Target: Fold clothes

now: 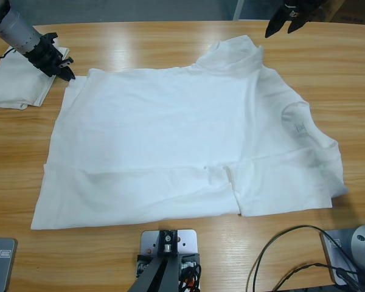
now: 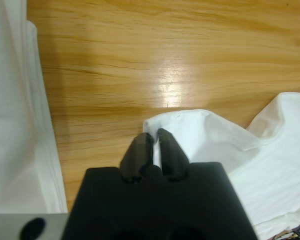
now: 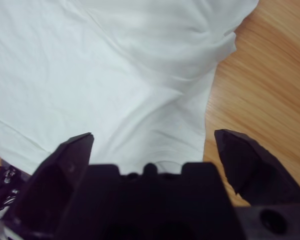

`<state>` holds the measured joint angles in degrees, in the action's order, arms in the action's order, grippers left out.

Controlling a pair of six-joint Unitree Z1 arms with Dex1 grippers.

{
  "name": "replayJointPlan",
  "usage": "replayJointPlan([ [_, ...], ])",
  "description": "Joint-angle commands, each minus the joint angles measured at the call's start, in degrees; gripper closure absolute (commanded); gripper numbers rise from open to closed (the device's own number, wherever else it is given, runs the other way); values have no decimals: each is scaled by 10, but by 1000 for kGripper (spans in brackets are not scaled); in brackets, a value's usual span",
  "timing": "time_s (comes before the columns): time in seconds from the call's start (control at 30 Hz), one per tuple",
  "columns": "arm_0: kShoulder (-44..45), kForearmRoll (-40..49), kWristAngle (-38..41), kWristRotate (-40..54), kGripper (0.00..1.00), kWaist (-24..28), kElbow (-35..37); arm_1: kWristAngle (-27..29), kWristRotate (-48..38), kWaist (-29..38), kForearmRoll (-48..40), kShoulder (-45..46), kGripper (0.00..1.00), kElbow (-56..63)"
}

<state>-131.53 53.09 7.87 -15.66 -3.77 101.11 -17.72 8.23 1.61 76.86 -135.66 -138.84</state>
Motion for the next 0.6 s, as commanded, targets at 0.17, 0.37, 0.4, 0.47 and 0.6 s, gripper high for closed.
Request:
replayJointPlan([
  [0.17,-13,6,-34,13,1000,-3,-23,-12,4,-10,5,-38,0,18],
  [0.37,17,7,-39,10,1000,-3,-15,-15,-2,-28,5,-76,0,-33],
  [0.4,21,7,-38,10,1000,-3,-17,-18,-7,-32,4,-87,0,-49],
  [0.47,26,7,-38,8,1000,-5,-21,-34,-13,-39,-1,-117,0,-90],
  [0.6,27,7,-35,5,1000,-13,-21,-85,-50,-58,-37,-173,23,-152],
])
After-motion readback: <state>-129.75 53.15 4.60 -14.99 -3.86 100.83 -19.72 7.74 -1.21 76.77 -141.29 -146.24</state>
